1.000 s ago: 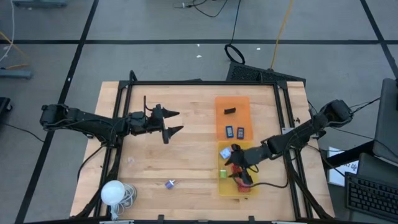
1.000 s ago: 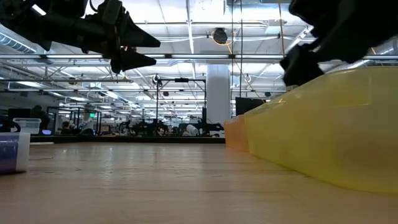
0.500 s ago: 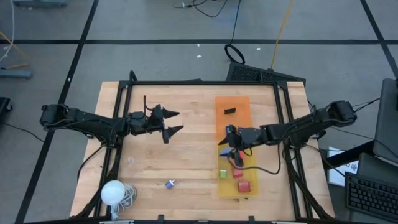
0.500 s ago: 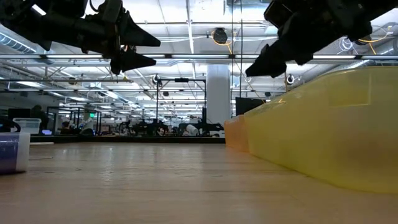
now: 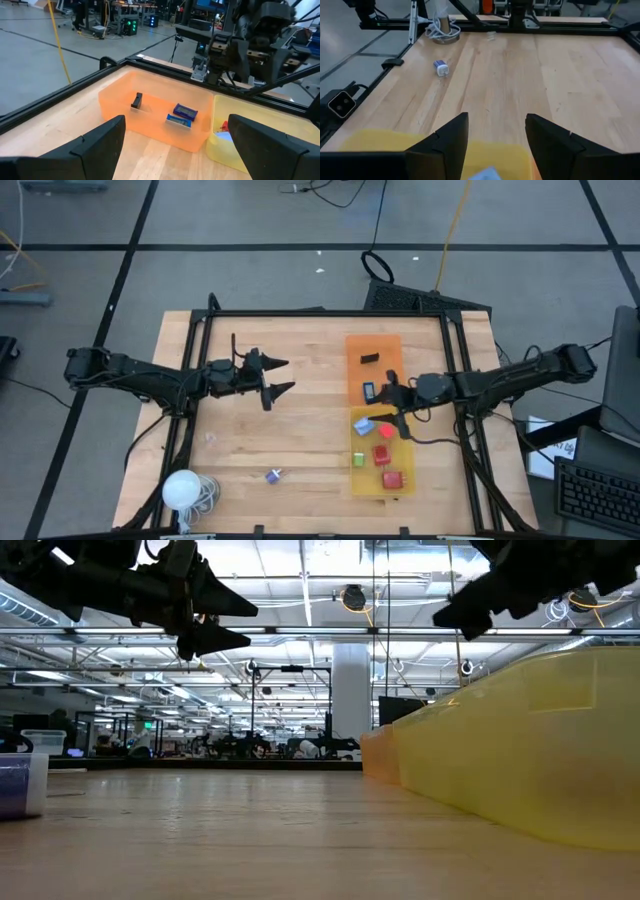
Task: Pick & Place Office items
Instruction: Put the purple charger adapter into the yellow bin
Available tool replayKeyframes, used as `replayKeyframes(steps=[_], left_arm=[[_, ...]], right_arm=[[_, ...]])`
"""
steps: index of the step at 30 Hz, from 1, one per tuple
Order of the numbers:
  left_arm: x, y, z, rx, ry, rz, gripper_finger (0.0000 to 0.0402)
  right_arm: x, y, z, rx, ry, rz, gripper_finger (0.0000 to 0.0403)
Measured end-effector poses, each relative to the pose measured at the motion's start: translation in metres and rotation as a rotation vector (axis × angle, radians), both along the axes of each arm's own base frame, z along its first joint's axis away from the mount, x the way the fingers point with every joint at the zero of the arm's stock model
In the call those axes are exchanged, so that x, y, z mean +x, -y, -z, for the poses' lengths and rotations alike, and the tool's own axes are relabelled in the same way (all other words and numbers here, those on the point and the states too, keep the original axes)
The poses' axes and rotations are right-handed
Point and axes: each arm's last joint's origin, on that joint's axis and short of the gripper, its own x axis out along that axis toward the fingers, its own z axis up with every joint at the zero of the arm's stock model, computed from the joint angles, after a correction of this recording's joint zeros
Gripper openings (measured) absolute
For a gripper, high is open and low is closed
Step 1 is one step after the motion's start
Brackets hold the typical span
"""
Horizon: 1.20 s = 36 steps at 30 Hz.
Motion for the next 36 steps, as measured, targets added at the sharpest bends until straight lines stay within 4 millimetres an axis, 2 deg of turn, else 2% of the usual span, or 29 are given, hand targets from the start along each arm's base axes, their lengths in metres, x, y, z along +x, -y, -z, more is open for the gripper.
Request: replayKeyframes(steps=[4, 9, 18, 25, 30, 36], left_arm=[[0.0, 0.0, 0.0, 0.0, -0.001, 0.0, 0.0351], [0.0, 0.0, 0.0, 0.004, -0.002, 0.0, 0.0351], [0.0, 0.0, 0.001, 0.0, -0.011, 0.0, 0.0351], [-0.001, 0.0, 0.004, -0.03, -0.034, -0.004, 0.0351], [-0.001, 0.0, 0.007, -0.15, -0.035, -0.02, 0.0351], [-0.001, 0.006, 0.012, -0.203, -0.094, 0.097, 0.0351]], right_arm=[[-0.019, 0.004, 0.008, 0.025, 0.064, 0.035, 0.0177], [-0.039, 0.008, 0.007, 0.034, 0.211, 0.06, 0.0168], [-0.067, 0.013, 0.016, 0.028, 0.323, 0.108, 0.0164], [-0.08, 0.016, 0.022, 0.033, 0.383, 0.134, 0.016], [-0.087, 0.017, 0.024, 0.017, 0.419, 0.13, 0.016], [-0.089, 0.018, 0.028, 0.017, 0.428, 0.132, 0.0159]])
